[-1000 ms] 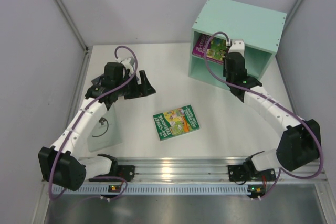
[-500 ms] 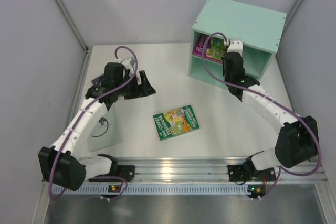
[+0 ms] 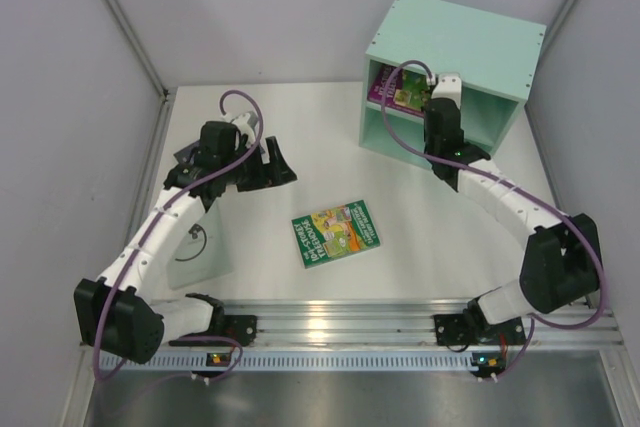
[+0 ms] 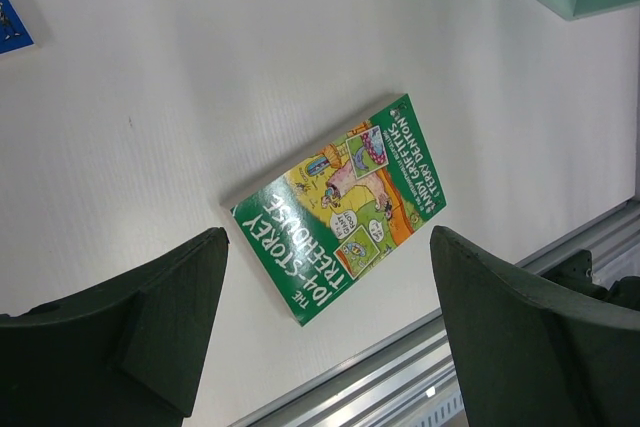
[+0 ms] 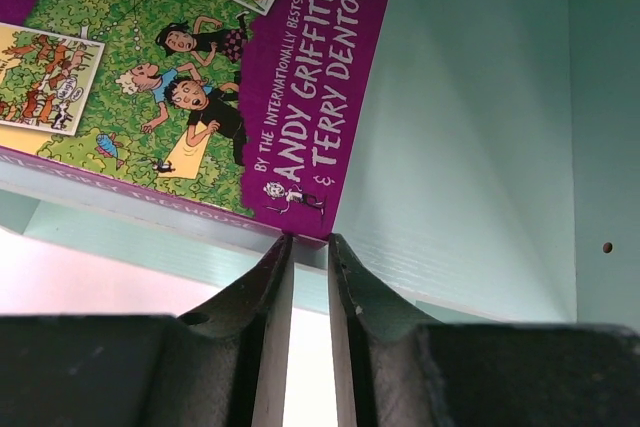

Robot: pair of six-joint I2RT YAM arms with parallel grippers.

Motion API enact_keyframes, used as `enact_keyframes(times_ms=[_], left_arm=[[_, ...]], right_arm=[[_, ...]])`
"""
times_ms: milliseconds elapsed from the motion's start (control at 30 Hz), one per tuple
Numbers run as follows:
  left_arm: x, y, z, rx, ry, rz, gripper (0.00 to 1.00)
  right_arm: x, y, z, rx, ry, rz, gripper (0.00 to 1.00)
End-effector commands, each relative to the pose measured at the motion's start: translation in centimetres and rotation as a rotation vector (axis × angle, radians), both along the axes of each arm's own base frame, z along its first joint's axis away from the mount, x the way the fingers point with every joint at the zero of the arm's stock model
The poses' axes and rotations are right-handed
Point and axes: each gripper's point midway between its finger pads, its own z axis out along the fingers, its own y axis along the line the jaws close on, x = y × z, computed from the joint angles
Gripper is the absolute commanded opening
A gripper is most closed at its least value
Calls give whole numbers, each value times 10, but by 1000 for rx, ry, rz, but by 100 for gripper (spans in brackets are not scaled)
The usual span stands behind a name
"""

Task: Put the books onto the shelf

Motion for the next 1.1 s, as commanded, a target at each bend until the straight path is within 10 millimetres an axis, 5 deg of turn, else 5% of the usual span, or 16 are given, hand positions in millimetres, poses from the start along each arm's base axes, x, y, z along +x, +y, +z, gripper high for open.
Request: enact_keyframes(times_ms=[0,1067], left_arm=[[6,-4,7,-20,-48,-11,87],[6,-1,8,-12,-50,4,87]], right_arm=[[17,8,33,58,-120,-8,19],[25,10,31,57,-131,-41,23]])
